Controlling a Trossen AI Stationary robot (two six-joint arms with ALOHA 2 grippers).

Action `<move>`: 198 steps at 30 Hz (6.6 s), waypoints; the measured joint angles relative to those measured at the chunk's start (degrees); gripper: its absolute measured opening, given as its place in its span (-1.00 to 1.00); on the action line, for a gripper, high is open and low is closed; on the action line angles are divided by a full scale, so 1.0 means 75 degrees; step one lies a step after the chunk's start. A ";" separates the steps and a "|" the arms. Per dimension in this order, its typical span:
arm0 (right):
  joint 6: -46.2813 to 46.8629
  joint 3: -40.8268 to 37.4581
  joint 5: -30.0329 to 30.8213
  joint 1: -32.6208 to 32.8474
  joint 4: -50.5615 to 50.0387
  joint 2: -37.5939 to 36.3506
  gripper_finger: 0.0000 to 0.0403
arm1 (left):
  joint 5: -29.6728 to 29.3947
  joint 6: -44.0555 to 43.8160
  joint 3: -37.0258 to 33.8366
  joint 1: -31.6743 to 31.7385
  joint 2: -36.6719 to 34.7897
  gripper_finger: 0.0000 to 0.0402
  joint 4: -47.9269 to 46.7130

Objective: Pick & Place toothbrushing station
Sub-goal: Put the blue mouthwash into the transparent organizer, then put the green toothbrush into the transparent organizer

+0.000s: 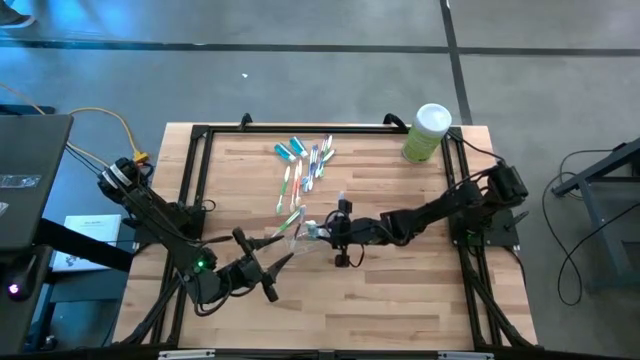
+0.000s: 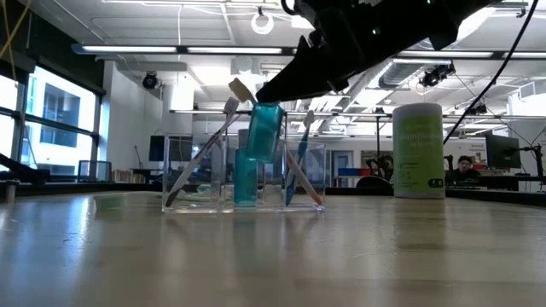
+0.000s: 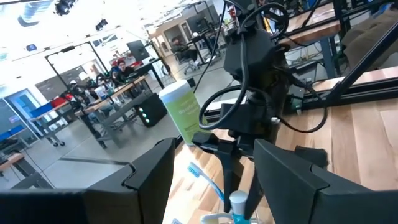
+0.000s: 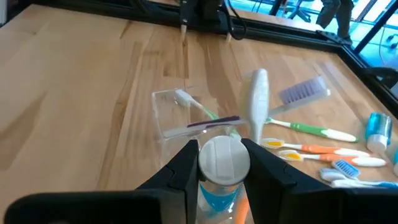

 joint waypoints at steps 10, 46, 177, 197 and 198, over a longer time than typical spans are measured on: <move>0.0238 0.0000 -0.0097 -0.0233 -0.0152 -0.0012 -0.24 | 0.0004 -0.0012 0.0000 -0.0002 0.0000 0.06 -0.0079; -0.2208 0.0003 0.4467 0.2715 0.0199 -0.0775 0.05 | -0.1531 0.3221 0.0000 0.0400 -0.0178 0.06 -0.0102; 0.0481 0.0000 0.3779 0.2296 -0.2397 -0.0764 0.06 | 0.7335 -0.8795 -0.2957 0.3572 0.0091 0.06 -0.4976; 0.0241 -0.0003 0.3581 0.1713 -0.2768 -0.0764 0.06 | 0.7221 -0.8954 -0.2940 0.3573 0.0262 -0.96 -0.5377; 0.0290 0.0000 0.3582 0.1695 -0.2785 -0.0764 0.06 | 0.7227 -0.8916 -0.2940 0.3573 0.0262 -0.97 -0.5389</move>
